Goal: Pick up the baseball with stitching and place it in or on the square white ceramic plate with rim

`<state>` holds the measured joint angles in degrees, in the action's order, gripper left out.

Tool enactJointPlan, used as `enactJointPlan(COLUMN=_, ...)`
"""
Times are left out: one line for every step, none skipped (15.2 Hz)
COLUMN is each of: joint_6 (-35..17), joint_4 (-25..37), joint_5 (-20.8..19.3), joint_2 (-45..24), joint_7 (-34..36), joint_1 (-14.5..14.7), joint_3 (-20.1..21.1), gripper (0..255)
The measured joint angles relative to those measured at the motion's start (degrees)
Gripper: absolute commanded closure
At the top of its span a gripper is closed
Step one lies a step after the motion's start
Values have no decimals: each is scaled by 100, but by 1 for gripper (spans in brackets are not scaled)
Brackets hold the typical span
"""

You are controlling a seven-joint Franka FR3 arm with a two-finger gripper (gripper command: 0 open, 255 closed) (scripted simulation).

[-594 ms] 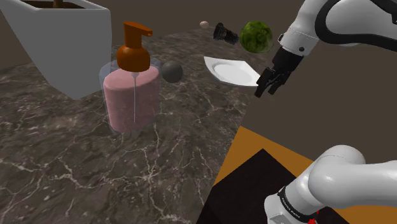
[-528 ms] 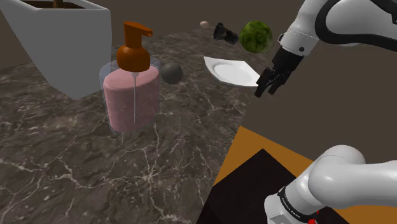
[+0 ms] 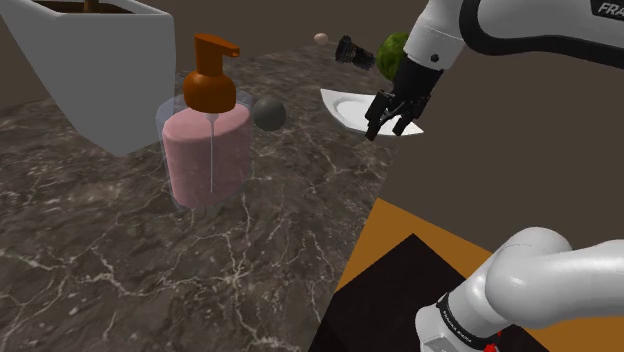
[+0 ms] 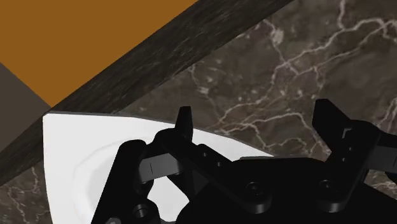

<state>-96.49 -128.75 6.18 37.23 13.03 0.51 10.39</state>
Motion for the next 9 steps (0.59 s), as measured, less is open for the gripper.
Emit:
enactJointPlan(joint_6=-36, joint_4=151, joint_5=-5, joint_2=-148, joint_7=159, joint_1=8, joint_3=149, gripper=0)
enactJointPlan(joint_6=-72, joint_4=304, joint_5=-21, joint_2=-302, joint_7=314, joint_1=11, joint_3=292, gripper=0)
enactJointPlan(joint_6=-91, joint_4=455, joint_5=-54, joint_2=-443, joint_7=448, joint_1=5, joint_3=413, gripper=0)
enactJointPlan(joint_6=-105, joint_4=624, joint_5=-95, joint_2=-596, joint_7=581, joint_1=-5, joint_3=533, gripper=0)
enactJointPlan(joint_6=-129, joint_4=832, joint_5=-143, joint_2=-799, joint_7=752, joint_1=-14, joint_3=689, gripper=0)
enactJointPlan(joint_6=-139, joint_4=1032, joint_5=-203, joint_2=-988, joint_7=917, joint_1=-26, joint_3=833, gripper=0)
enactJointPlan(joint_6=-178, joint_4=1196, joint_5=-267, joint_2=-1174, joint_7=1103, joint_1=-29, joint_3=995, gripper=0)
enactJointPlan(joint_6=-146, joint_4=1404, joint_5=-347, joint_2=-1341, joint_7=1249, joint_1=-44, joint_3=1118, gripper=0)
enactJointPlan(joint_6=-145, joint_4=1600, joint_5=-443, joint_2=-1526, joint_7=1393, joint_1=-62, joint_3=1241, gripper=0)
